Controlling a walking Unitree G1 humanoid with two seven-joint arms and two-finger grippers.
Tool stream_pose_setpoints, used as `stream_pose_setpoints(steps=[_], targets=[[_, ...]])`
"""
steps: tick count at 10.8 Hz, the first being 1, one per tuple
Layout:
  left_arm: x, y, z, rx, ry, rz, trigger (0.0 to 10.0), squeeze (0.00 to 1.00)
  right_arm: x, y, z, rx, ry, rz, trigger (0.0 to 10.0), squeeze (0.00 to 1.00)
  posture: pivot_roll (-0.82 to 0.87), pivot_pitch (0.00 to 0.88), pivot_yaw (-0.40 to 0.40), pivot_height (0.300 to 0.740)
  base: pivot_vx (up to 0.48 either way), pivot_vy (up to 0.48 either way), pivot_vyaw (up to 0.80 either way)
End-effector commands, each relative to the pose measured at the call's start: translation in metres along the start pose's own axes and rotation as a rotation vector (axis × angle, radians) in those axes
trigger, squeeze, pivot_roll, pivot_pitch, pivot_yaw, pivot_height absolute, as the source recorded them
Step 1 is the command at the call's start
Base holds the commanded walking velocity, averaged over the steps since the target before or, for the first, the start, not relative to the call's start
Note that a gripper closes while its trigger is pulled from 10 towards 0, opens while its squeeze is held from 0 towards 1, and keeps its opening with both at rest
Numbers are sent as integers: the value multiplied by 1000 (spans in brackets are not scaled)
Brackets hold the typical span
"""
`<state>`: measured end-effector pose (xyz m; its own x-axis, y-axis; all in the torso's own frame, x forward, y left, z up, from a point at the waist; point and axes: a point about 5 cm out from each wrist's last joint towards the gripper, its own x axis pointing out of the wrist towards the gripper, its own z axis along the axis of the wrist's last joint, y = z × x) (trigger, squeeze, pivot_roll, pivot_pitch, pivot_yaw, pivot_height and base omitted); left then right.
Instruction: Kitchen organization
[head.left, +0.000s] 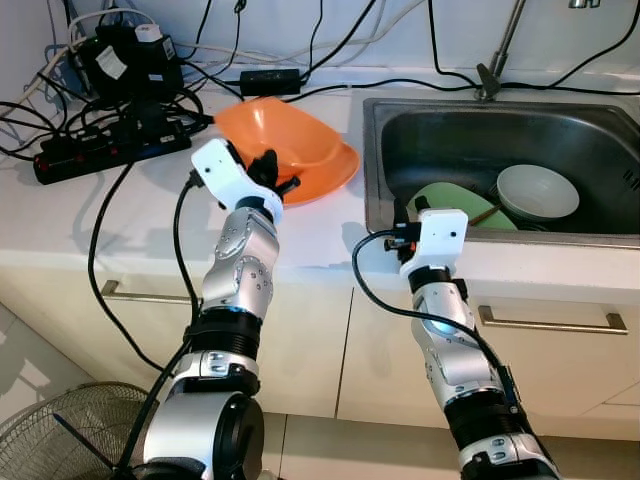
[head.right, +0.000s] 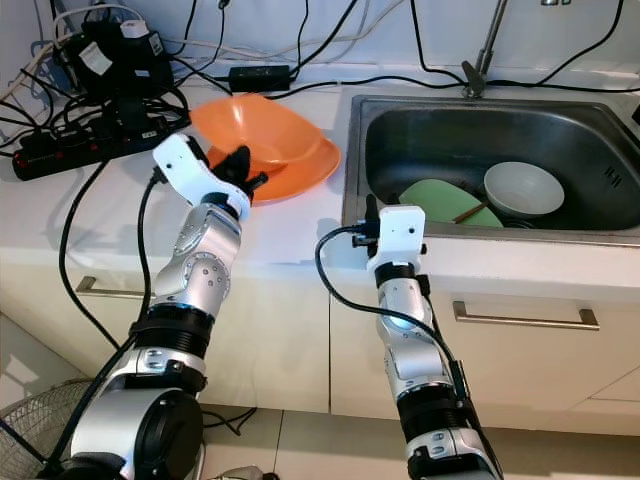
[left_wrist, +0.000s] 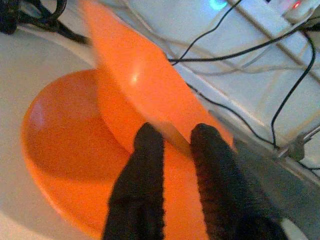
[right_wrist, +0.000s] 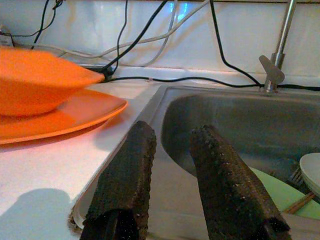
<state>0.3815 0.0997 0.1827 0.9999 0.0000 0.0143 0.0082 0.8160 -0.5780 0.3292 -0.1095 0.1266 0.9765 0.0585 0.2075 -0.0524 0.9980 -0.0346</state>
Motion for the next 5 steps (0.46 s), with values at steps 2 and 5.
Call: stream_pose_setpoints(steps=[2, 5], targets=[[-4, -3, -7, 18, 31, -4, 10000, 0, 2, 2, 1, -7, 1, 6, 10000, 0, 60, 0, 49, 740, 0, 0, 0], [-5, -8, -5, 16, 54, -29, 10000, 0, 2, 2, 1, -9, 1, 9, 10000, 0, 62, 0, 46, 740, 0, 0, 0]])
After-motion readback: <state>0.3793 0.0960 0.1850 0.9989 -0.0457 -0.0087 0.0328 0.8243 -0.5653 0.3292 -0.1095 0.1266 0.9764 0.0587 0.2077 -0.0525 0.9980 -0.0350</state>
